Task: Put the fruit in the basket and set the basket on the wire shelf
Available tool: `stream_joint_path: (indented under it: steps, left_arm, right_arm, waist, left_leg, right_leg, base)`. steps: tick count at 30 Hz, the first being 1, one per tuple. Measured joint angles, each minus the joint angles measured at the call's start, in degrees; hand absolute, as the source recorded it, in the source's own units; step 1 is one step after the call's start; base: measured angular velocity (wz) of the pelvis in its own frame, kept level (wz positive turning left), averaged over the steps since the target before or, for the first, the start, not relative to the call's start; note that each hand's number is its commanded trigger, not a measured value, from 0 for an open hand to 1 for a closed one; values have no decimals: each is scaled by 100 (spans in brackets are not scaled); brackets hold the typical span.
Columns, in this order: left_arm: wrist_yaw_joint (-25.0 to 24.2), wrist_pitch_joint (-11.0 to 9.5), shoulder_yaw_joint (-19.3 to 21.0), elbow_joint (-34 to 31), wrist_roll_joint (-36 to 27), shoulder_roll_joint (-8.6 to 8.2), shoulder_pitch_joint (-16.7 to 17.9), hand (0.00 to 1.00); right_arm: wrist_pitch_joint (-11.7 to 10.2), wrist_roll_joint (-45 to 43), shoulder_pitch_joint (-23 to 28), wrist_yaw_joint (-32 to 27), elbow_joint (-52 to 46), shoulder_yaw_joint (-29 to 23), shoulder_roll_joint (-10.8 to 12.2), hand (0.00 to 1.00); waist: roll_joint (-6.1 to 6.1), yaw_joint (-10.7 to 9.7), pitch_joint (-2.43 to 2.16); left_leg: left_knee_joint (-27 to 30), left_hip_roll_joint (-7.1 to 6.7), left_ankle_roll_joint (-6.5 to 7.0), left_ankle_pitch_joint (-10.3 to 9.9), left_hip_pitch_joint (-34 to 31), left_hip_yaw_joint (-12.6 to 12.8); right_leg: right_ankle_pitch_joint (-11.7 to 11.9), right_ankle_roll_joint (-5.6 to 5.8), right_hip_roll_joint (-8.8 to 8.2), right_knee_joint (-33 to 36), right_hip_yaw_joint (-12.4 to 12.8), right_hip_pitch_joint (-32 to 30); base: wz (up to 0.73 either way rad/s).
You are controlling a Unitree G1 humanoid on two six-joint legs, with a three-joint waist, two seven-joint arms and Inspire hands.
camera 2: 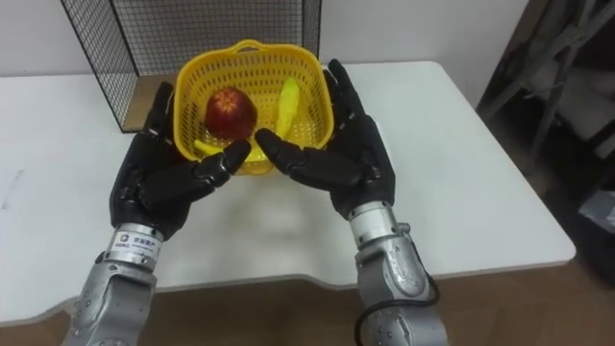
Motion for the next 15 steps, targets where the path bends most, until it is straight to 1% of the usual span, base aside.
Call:
stream_joint_path:
  steps: [1, 2, 4, 6, 7, 9, 10, 13, 14, 15]
  left_arm:
    - [-1, -1, 1, 0, 0, 19, 0, 0]
    - [-1, -5, 0, 0, 0, 22, -2, 0]
    - [-1, -10, 0, 0, 3, 24, -2, 0]
    - [-1, -35, -12, -1, 6, 23, -5, 0]
    - [-3, -47, -12, -2, 6, 23, -6, 0]
    - [-5, -51, -12, -3, 6, 23, -5, 0]
    - [-5, -51, -13, -3, 7, 23, -5, 0]
    - [-4, -51, -25, -6, 0, 17, -6, 0]
    - [-5, -51, -27, -6, 0, 16, -11, 0]
    - [-5, -51, -53, -5, -1, 16, -11, 0]
  right_arm:
    - [-1, 2, 2, 6, -3, 3, 4, 0]
    - [-26, 8, -3, 36, -21, 1, -10, 0]
    - [-65, 8, 0, 59, -21, 3, 4, 0]
    - [-86, 4, -1, 59, -20, 3, -7, 0]
    - [-102, 4, -2, 59, -20, 3, -6, 0]
    - [-110, 8, -1, 60, -20, 4, -7, 0]
    - [-110, 8, 1, 60, -20, 5, -8, 0]
    - [-118, 6, 6, 60, -28, 3, -19, 0]
    - [-118, 8, 6, 60, -61, 4, -49, 0]
    - [-127, 7, 3, 60, -70, 4, -71, 0]
  waist:
    - [-47, -31, -30]
    - [-97, -81, -57]
    - [-93, -77, -44]
    - [-88, -128, -35]
    - [-83, -131, -33]
    - [-91, -185, -15]
    - [-89, -188, -11]
    - [-89, -209, -11]
    - [-98, -205, -4]
    - [-112, -211, 4]
  left_leg:
    - [-60, -43, 1, 14, 45, -20]
    - [-154, -79, 28, 29, 113, -17]
    - [-175, -106, 67, 9, 206, -18]
    - [-211, -197, 99, -22, 293, -15]
    - [-216, -217, 106, -28, 292, -14]
    - [-194, -289, 128, -88, 277, -3]
    - [-177, -302, 132, -114, 274, 1]
    - [-129, -389, 164, -185, 250, 10]
    - [-47, -463, 187, -250, 210, 17]
    - [43, -495, 222, -345, 191, 43]
  right_leg:
    - [4, 20, -15, -61, -10, 22]
    - [34, 52, -24, -204, -2, 106]
    - [70, 67, -35, -392, -13, 266]
    - [39, 115, -118, -455, -24, 358]
    - [21, 127, -135, -455, -22, 358]
    - [-88, 154, -222, -369, -23, 327]
    - [-116, 164, -237, -358, -21, 331]
    - [-202, 216, -316, -329, -14, 329]
    - [-294, 241, -372, -223, -6, 283]
    - [-417, 278, -451, -54, 3, 240]
  base:
    - [13]
    - [7]
    - [2]
    - [9]
    - [4]
    - [6]
    - [4]
    - [1]
    - [0]
    - [0]
